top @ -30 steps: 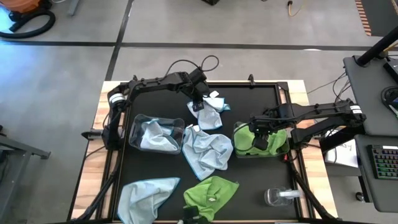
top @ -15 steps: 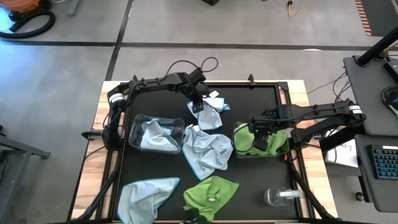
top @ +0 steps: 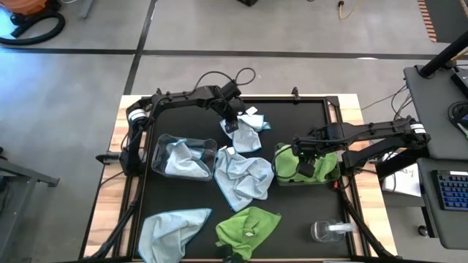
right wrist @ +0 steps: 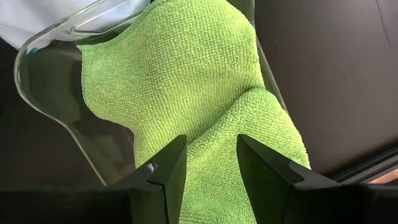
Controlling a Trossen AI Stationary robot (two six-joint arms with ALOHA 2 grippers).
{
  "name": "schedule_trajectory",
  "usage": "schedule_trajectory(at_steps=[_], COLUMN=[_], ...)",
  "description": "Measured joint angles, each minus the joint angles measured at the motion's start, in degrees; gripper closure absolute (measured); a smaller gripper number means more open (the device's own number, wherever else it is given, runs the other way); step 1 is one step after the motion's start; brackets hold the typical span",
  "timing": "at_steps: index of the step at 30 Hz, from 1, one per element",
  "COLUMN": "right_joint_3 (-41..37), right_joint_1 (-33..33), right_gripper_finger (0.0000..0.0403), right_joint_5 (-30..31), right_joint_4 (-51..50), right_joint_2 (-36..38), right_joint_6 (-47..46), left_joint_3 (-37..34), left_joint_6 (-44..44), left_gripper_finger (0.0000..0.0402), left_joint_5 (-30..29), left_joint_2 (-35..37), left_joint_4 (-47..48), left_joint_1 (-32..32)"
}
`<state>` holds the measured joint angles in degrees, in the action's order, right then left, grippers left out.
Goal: Sort microfiber towel by color & place in baskets
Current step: Put the blue towel into the left transparent bin
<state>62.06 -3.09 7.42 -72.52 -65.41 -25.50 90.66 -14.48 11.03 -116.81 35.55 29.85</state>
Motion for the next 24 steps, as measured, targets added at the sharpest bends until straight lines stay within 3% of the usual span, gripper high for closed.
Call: schedule_trajectory(at_steps=[4, 14, 24], right_joint_3=[0.0, 0.0, 0.0], right_joint_1=[0.0, 0.0, 0.0], right_gripper_finger=[0.0266, 0.0266, 0.0266], right_joint_5=[0.0, 0.0, 0.0], right_joint_4=[0.0, 0.0, 0.0], right_joint_2=[0.0, 0.0, 0.0], right_joint_6=[0.0, 0.0, 0.0], left_joint_3=[-0.3, 0.6, 15.2], left_joint_6=[0.7, 5.0, 6.0], left_gripper_finger=[0.0393, 0.0401, 0.0401], left_joint_5=[0.0, 0.0, 0.5], left_joint_2=[0.0, 0.3, 0.6], left_joint_4=[0.0, 3.3, 18.3], left_joint_1=[0.0, -0.2, -2.1])
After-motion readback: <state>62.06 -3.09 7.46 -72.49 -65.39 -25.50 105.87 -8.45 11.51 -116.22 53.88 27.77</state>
